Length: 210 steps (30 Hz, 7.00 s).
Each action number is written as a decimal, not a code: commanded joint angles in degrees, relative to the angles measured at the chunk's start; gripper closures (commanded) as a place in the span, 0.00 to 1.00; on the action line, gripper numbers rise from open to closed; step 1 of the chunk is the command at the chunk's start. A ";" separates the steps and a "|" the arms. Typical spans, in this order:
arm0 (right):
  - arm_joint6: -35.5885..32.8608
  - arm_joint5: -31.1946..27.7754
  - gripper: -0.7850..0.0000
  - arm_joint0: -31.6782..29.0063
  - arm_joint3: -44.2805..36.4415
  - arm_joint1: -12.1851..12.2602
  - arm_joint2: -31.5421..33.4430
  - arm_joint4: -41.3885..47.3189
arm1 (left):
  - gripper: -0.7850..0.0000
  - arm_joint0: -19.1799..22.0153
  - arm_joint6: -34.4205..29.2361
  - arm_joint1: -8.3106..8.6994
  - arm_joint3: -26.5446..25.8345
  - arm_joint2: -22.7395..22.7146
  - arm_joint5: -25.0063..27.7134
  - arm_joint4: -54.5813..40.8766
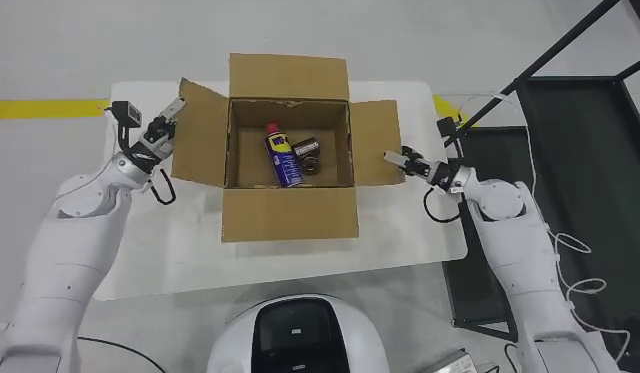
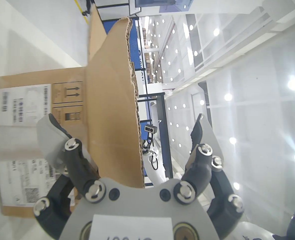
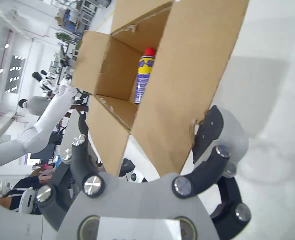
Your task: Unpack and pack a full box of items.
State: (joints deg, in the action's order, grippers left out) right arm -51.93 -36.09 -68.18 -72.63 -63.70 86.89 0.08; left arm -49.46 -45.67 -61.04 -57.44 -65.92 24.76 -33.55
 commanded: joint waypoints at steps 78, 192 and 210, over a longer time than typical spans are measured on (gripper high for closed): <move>-8.18 11.91 0.00 -9.86 -16.19 3.14 -3.97 10.09 | 0.00 26.98 -5.20 -10.55 31.81 14.30 17.57 14.77; 7.12 10.70 0.00 -0.17 -11.19 1.61 -14.28 2.81 | 0.00 27.12 10.04 -19.96 42.41 11.71 21.40 26.04; 6.61 10.04 0.00 -1.16 -11.81 1.86 -13.51 2.91 | 0.00 27.25 9.27 -21.49 40.34 11.56 23.13 22.40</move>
State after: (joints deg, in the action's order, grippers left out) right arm -45.23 -25.83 -69.06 -84.12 -61.92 73.10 2.80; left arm -22.37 -35.88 -82.12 -16.83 -54.39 47.18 -9.40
